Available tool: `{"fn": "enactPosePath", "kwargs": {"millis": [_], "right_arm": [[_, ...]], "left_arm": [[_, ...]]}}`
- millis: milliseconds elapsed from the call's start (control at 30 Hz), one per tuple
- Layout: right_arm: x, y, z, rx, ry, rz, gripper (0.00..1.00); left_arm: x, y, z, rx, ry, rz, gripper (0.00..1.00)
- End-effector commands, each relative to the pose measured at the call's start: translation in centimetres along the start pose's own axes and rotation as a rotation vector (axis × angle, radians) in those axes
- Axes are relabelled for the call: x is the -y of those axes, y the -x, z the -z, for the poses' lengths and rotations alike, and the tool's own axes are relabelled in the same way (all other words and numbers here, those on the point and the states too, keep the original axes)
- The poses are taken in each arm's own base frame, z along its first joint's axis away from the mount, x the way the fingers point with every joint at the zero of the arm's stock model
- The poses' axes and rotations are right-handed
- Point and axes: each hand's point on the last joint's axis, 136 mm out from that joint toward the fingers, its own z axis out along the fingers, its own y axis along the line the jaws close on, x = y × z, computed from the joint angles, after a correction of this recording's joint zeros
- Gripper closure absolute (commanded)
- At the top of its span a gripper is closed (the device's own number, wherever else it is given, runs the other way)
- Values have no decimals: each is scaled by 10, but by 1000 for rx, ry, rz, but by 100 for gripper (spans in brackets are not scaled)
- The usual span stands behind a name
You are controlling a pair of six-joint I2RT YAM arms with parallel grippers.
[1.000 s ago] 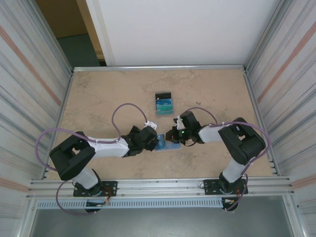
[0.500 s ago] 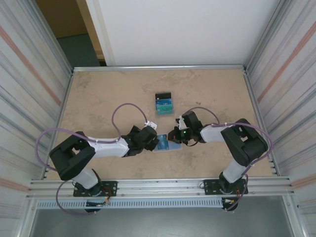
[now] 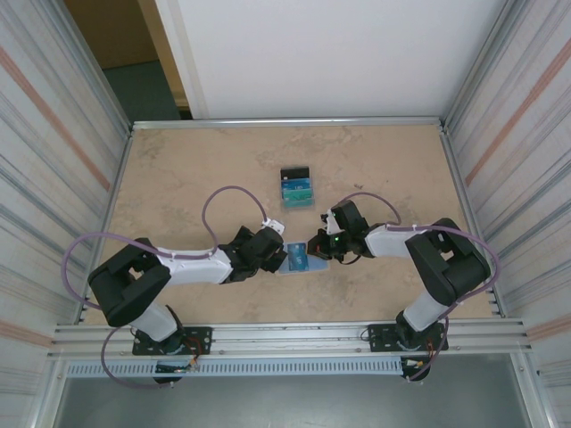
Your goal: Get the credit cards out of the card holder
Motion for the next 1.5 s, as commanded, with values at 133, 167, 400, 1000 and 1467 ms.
{"fn": "enactPosePath", "kwargs": {"millis": [133, 167, 400, 1000, 1467], "right_arm": [[-2, 3, 9, 17, -13, 23, 100], [-2, 3, 9, 17, -11, 21, 100], [-6, 3, 11, 25, -3, 27, 100], [3, 0, 20, 41, -30, 17, 100], [-27, -5, 16, 24, 115, 42, 84]], "left_arm": [[-2, 20, 13, 74, -30, 1, 1], [-1, 24, 15, 93, -35, -3, 1], [15, 42, 15, 139, -89, -45, 1], [35, 27, -2, 68, -73, -155, 1], [36, 14, -7, 31, -73, -147, 1]]}}
